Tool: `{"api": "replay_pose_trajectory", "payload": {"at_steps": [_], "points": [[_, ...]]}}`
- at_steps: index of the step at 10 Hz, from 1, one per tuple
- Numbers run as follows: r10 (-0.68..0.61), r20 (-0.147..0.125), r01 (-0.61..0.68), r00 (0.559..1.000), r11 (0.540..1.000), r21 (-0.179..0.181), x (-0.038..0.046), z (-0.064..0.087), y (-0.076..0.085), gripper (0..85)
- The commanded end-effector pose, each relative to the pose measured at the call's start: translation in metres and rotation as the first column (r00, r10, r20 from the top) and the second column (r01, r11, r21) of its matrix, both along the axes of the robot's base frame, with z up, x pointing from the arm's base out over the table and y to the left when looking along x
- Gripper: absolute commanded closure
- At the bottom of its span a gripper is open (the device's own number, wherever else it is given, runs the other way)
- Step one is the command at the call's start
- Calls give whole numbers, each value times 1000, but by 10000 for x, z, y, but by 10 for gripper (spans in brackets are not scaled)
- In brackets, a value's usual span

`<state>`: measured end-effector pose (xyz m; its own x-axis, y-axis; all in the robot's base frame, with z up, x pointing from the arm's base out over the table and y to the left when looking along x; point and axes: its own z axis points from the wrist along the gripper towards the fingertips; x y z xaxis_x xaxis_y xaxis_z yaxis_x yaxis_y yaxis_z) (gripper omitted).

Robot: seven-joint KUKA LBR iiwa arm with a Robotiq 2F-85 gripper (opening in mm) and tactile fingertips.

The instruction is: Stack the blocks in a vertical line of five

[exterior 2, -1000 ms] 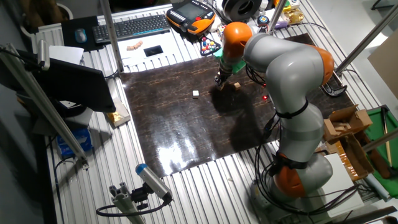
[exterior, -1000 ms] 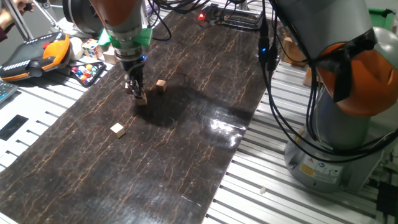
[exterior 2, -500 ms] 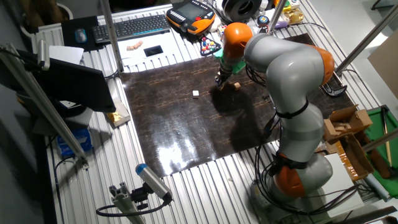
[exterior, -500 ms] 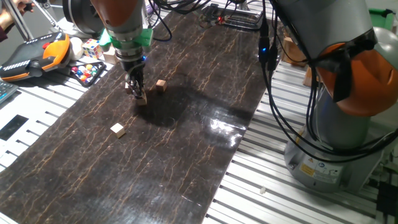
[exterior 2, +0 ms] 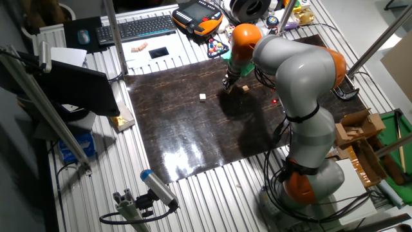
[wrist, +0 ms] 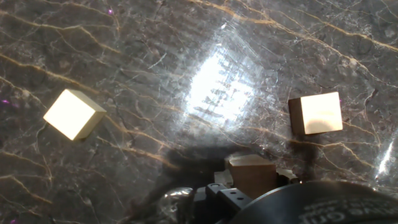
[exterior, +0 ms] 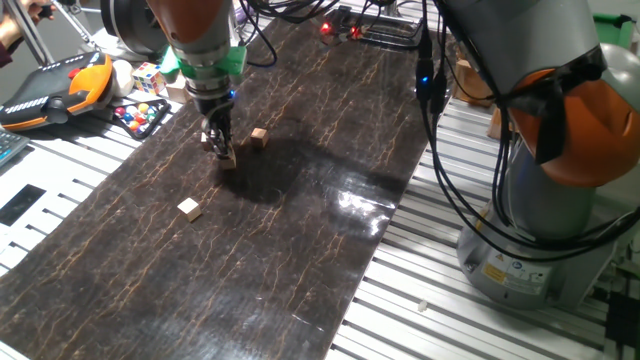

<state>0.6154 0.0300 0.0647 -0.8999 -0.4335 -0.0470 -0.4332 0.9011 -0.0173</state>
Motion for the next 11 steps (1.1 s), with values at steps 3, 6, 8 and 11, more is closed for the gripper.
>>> {"api": "replay_pose_trajectory", "payload": {"at_steps": [3,6,8,11], "points": [[0,1,0,1000,1000,0,1,0,-4,450],[0,3,0,1000,1000,0,5,0,-11,437],[0,3,0,1000,1000,-3,2,9,-13,397],[-17,9,17,1000,1000,-7,-9,63,-5,303]]}}
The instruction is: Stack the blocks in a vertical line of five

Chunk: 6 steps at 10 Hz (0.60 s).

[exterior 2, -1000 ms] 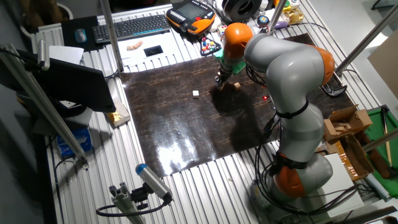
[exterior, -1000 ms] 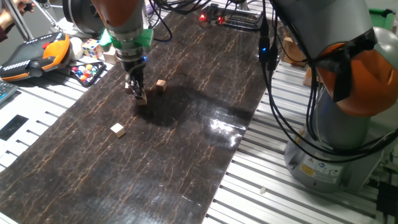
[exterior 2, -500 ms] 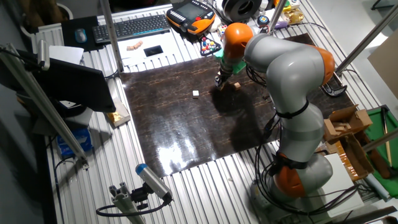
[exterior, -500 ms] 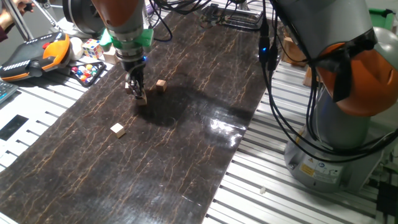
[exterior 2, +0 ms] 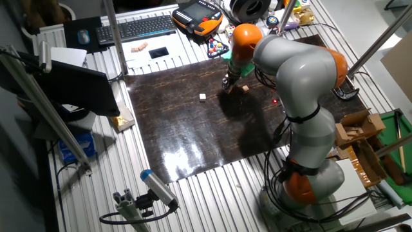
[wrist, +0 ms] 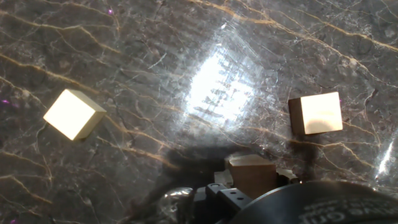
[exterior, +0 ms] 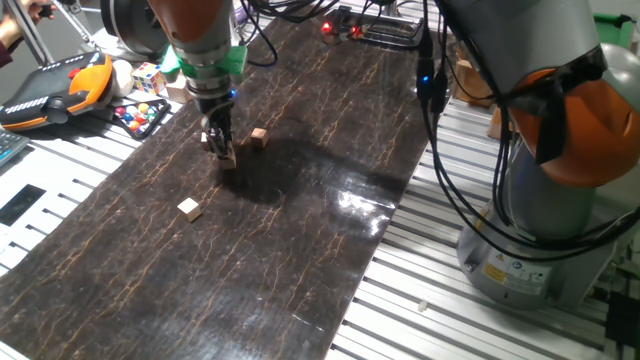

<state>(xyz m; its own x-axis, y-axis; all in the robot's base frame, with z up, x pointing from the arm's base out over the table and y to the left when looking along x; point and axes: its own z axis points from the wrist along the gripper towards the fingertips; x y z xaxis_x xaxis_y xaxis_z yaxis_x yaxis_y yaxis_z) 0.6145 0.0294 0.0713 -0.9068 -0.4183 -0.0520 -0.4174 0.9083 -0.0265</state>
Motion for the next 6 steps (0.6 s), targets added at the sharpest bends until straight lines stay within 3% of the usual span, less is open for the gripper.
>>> {"api": "replay_pose_trajectory", "payload": {"at_steps": [1,3,6], "points": [[-15,2,15,1000,1000,-4,-14,64,5,297],[-44,4,44,999,999,-16,-52,239,-18,297],[-73,1,73,997,997,-22,-76,471,-231,290]]}}
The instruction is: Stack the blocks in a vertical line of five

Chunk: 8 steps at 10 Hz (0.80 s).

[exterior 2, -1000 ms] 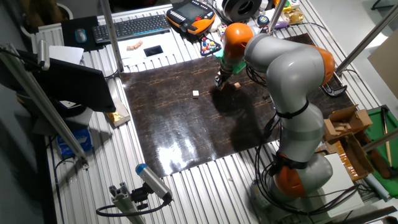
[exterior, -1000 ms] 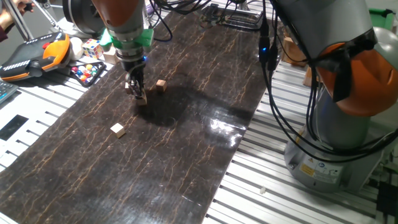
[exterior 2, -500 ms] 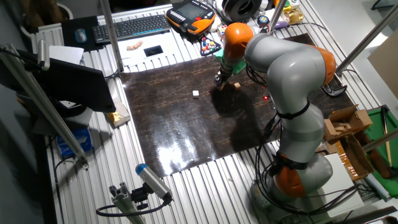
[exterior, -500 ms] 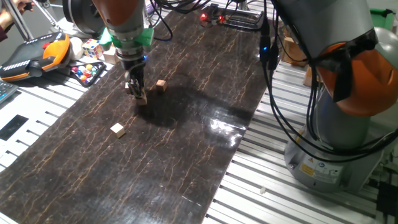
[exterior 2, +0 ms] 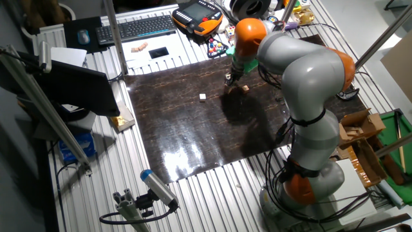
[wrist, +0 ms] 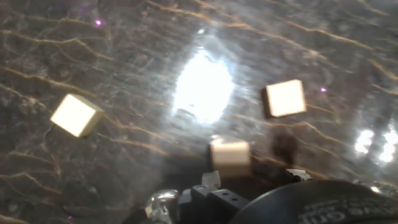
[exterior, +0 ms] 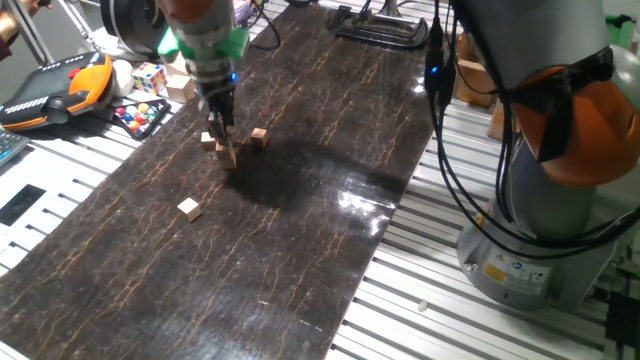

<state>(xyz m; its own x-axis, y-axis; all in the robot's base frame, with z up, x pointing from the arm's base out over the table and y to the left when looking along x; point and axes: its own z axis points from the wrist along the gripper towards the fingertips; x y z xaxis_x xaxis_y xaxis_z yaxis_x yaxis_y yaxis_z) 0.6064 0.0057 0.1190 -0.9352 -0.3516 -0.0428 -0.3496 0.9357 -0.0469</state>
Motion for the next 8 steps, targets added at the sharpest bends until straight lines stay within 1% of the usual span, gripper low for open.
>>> {"api": "replay_pose_trajectory", "payload": {"at_steps": [1,2,3,4,5,6,7,8], "points": [[-3,-2,3,1000,1000,-3,-8,70,-82,290],[-15,-8,15,1000,1000,-2,-26,113,-191,290],[-27,-2,27,1000,1000,6,-44,97,-288,290],[-43,7,42,999,999,18,-57,57,-365,290],[-58,-3,58,998,998,20,-60,7,-420,303],[-86,-16,86,996,996,22,-62,-49,-479,357],[-122,-19,123,992,992,24,-71,-106,-539,383],[-134,-16,135,991,990,33,-74,-184,-599,367]]}}
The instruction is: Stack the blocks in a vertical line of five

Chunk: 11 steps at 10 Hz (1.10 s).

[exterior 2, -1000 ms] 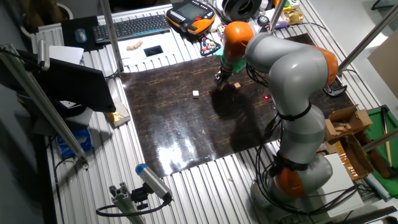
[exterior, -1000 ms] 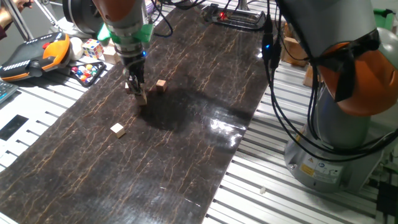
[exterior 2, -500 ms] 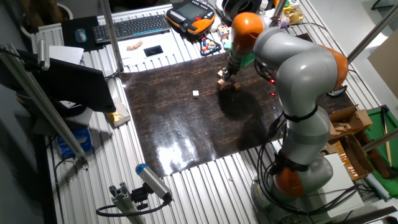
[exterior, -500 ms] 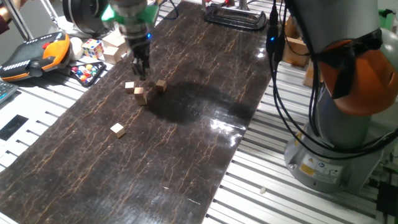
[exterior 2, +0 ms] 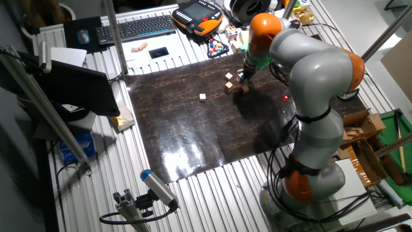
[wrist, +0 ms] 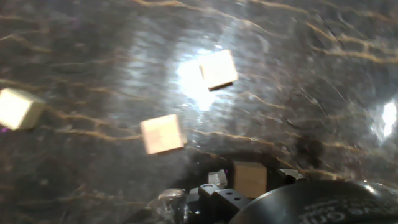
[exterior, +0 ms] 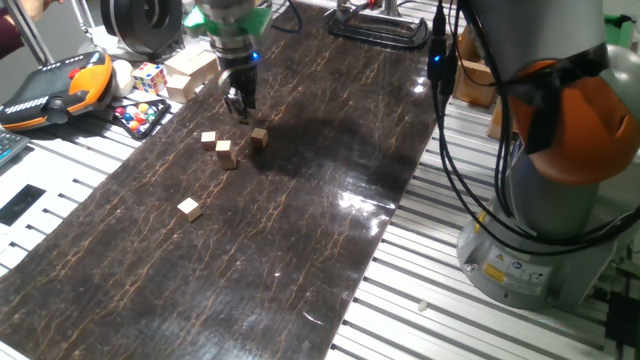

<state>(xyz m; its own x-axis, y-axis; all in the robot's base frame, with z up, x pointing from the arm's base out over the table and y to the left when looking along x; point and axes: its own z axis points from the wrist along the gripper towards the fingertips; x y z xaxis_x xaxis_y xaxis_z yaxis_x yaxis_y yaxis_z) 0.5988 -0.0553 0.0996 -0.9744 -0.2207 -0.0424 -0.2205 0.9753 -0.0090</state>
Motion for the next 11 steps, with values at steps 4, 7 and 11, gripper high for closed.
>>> {"api": "replay_pose_trajectory", "payload": {"at_steps": [4,7,11], "points": [[-7,26,7,1000,1000,8,-1,-235,-89,347],[-9,18,9,1000,1000,22,-4,-394,-93,337],[17,17,-17,1000,1000,2,-39,-487,-60,340]]}}
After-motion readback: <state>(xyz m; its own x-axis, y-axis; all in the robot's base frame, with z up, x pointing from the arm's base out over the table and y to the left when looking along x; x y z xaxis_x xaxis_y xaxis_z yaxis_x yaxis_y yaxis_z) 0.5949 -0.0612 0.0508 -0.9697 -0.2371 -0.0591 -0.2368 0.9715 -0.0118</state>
